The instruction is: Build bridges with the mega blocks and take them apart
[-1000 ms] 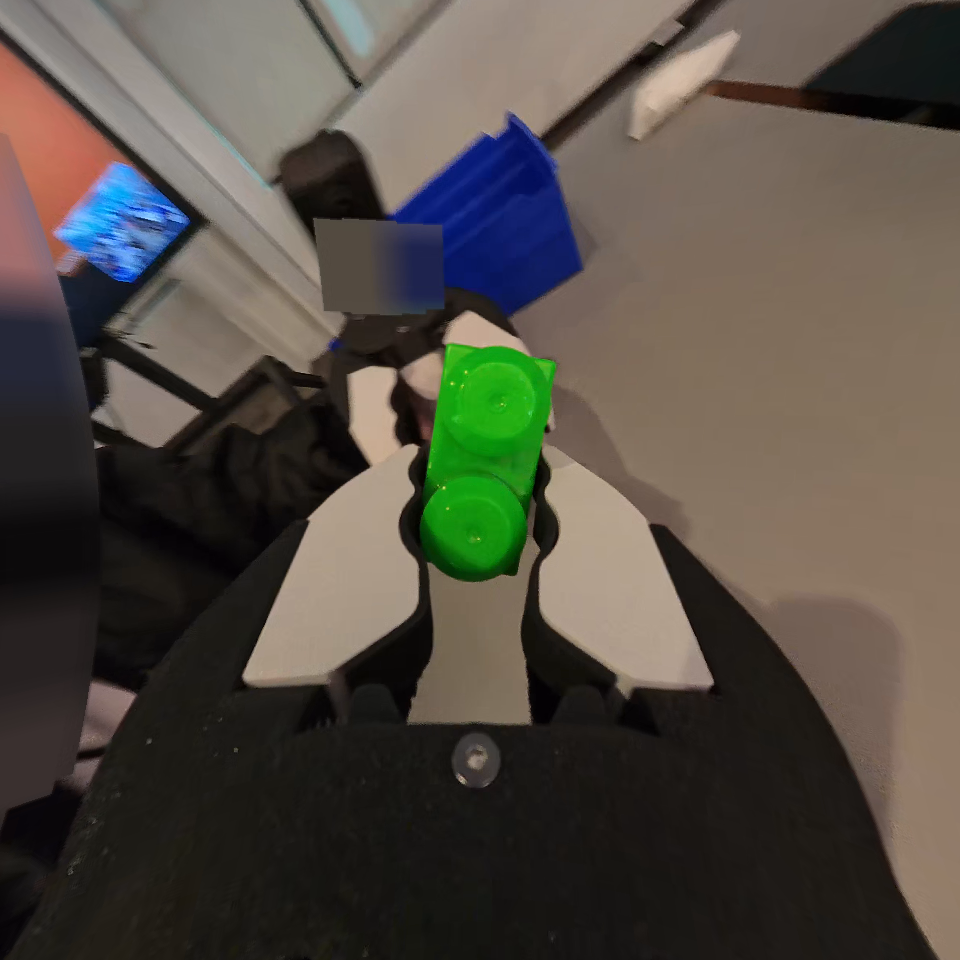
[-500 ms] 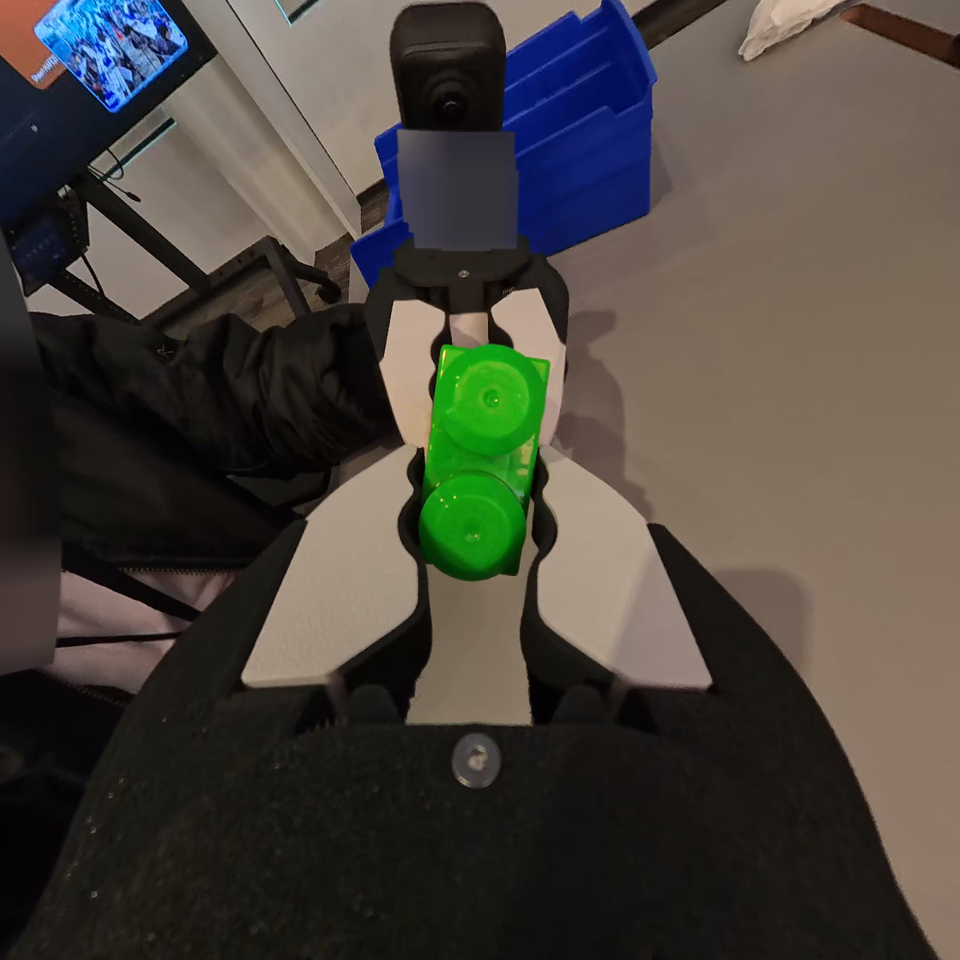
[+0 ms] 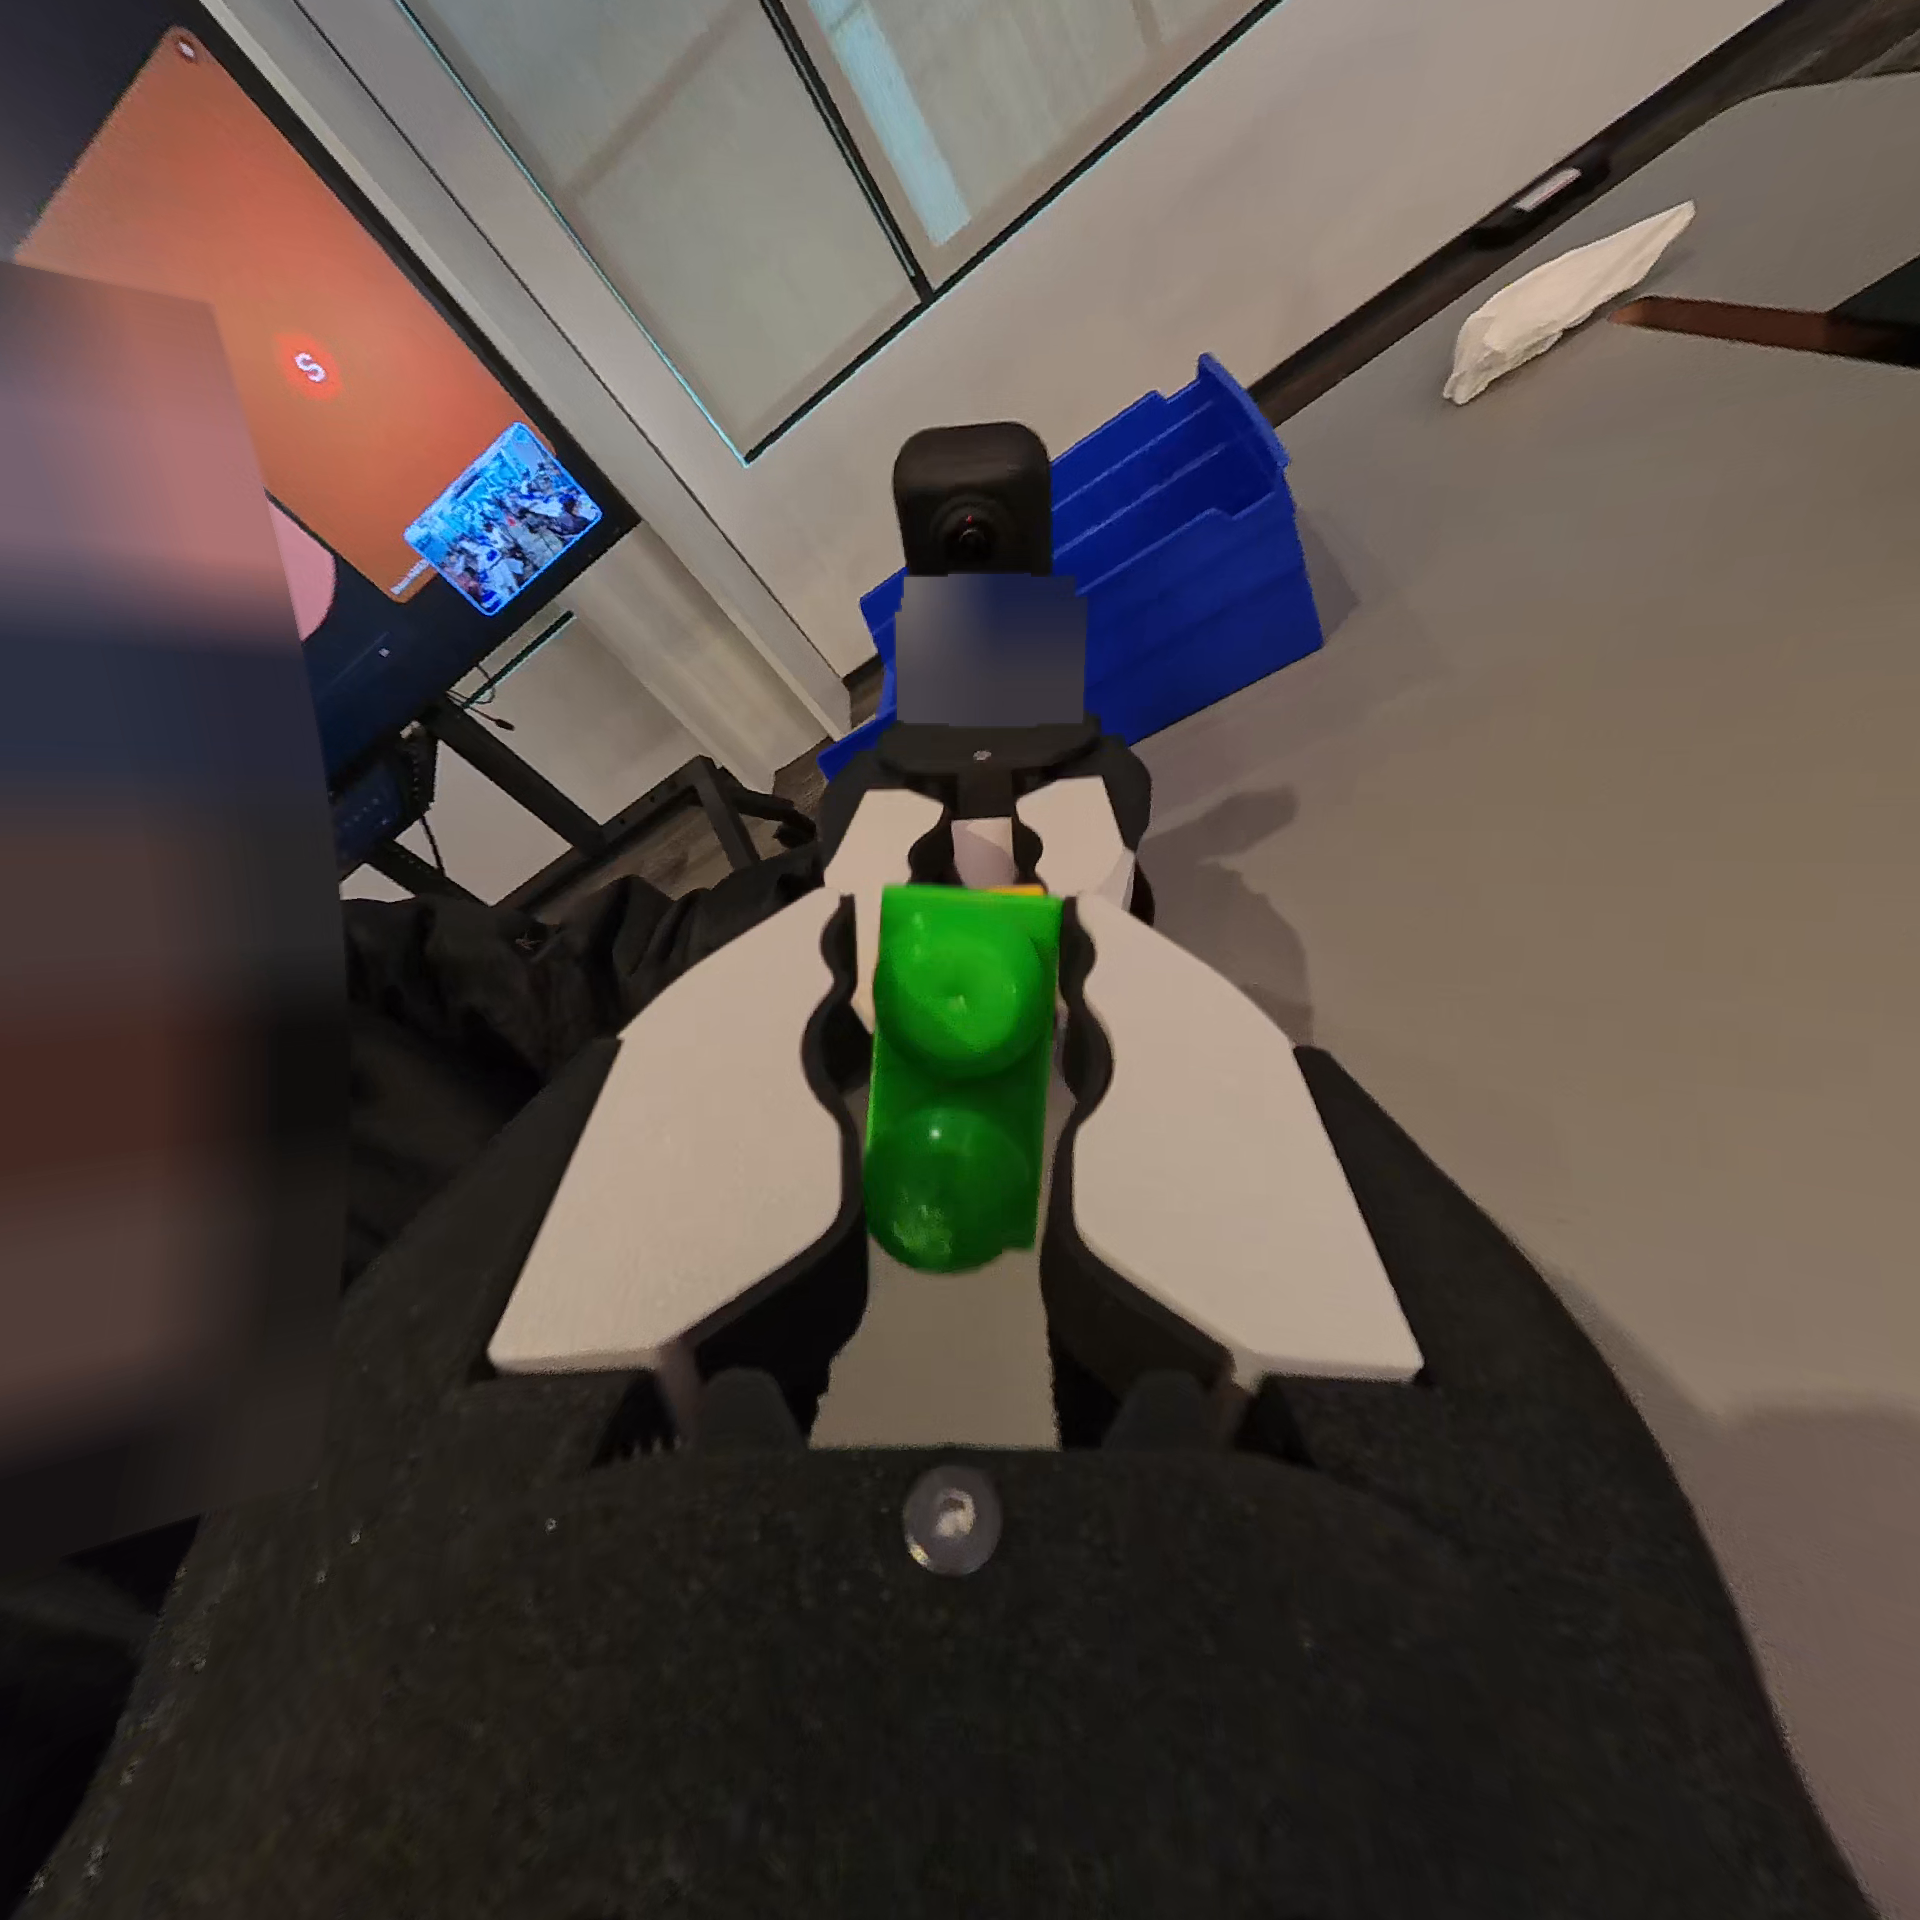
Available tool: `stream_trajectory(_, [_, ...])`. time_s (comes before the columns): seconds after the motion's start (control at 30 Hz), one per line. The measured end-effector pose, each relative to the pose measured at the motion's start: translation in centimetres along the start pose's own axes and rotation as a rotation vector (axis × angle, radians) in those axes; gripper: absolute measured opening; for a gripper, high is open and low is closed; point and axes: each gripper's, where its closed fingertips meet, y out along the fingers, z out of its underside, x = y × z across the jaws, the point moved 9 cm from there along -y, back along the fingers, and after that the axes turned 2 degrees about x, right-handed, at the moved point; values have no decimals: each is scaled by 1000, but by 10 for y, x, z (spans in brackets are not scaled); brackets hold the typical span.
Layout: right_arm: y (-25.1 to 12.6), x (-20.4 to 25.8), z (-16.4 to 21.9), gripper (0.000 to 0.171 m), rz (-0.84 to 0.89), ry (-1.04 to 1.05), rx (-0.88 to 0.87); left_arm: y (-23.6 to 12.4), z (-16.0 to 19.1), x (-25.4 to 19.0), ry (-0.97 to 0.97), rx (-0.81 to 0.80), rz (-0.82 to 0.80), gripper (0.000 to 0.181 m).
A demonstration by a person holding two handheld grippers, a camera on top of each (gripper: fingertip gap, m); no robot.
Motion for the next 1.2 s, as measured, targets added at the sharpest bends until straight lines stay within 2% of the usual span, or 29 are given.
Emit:
stream_trajectory(0.23, [-5,-2,3,42,7,-16,-10,-5,-4,-2,16,-39,-12,35])
stream_trajectory(0.37, [0,0,5,34,-3,-18,61,-2,-2,-2,22,-13,-13,36])
stream_trajectory(0.8, [1,12,1,33,115,-107,190,1,0,-5,22,20,-46,35])
stream_trajectory(1.1, [4,12,0,36,112,-152,120,-5,-5,-4,21,-30,-23,35])
stream_trajectory(1.17, [0,11,2,51,148,-150,137,-8,-8,-5,20,-71,-9,35])
stream_trajectory(1.2, [-1,13,4,42,122,-138,134,-10,-9,-5,21,-88,-17,35])
